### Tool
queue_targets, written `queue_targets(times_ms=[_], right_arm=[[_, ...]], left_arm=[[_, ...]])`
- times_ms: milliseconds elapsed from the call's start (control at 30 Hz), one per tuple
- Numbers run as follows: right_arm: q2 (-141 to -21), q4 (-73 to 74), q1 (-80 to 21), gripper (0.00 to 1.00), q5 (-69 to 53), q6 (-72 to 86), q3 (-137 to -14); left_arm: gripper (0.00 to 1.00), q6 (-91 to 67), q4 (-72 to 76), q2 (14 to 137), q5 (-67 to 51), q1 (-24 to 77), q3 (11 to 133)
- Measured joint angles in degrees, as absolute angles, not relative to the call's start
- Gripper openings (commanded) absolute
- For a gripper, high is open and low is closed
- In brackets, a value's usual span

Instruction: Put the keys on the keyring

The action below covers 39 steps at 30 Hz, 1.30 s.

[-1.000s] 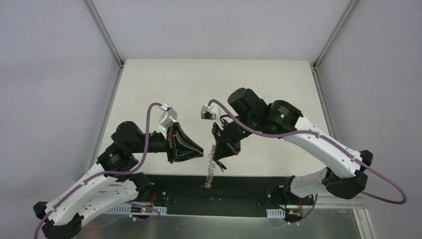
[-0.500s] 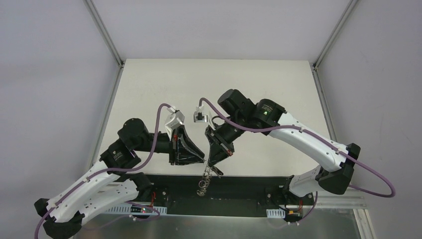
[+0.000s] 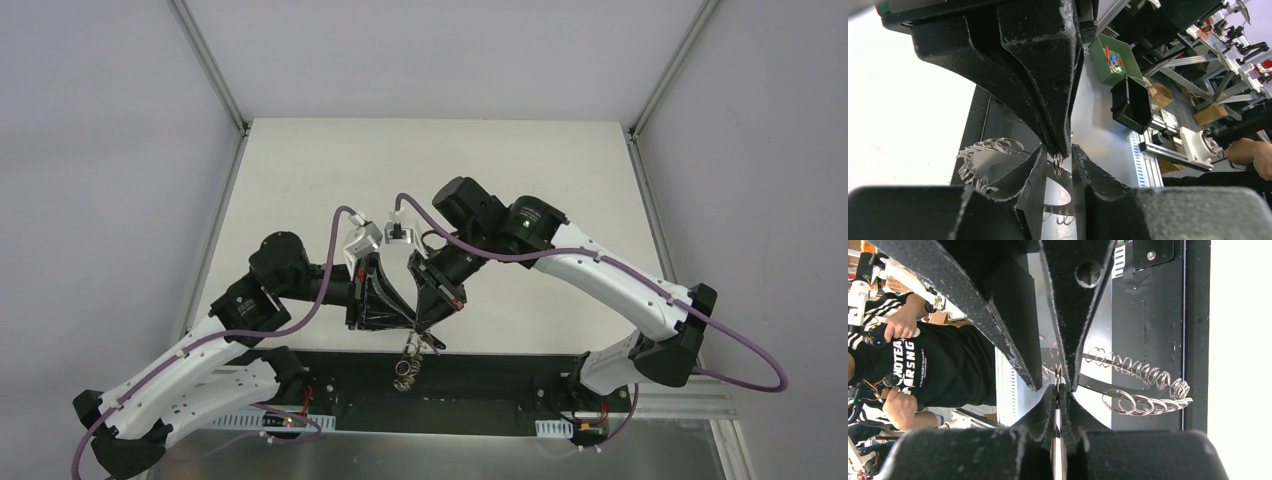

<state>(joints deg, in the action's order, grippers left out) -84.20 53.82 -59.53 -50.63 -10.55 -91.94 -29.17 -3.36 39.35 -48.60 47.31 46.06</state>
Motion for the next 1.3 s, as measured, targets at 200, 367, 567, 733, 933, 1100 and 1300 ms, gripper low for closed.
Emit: queue_targets(times_ms=[200, 367, 567, 733, 933, 1100, 1300], right_arm=[[-84.4, 54.3, -59.4, 0.00, -50.7, -10.5, -92.2], [-84.4, 54.7, -59.4, 0.00, -50.7, -10.5, -92.3], [-84.4, 55.3, -59.4, 0.00, -50.6, -10.7, -92.3], [-84.4, 55.5, -59.4, 0.00, -50.5, -10.7, -92.3], [-83.9, 54.7, -59.4, 0.07, -49.3, -9.1, -92.2], [-80.9, 50.2, -59.4, 0.27, -46.3, -6.9, -90.7], [-74.9, 45.5, -59.3, 0.40, -41.3, -5.2, -88.8]], left_arm=[[0.14, -29.2, -3.3, 39.6, -49.2, 47.3, 46.1], [0.06, -29.3, -3.4, 39.9, -49.5, 47.3, 46.1], [0.00, -29.3, -3.5, 40.5, -50.1, 47.3, 46.1], [0.00, -29.3, -3.5, 40.9, -50.8, 47.3, 46.2], [0.00, -28.5, -3.6, 40.3, -49.3, 47.3, 46.3], [0.00, -26.1, -3.4, 38.2, -45.9, 47.3, 46.2], [0.00, -25.0, -1.1, 36.6, -44.4, 47.3, 45.3]])
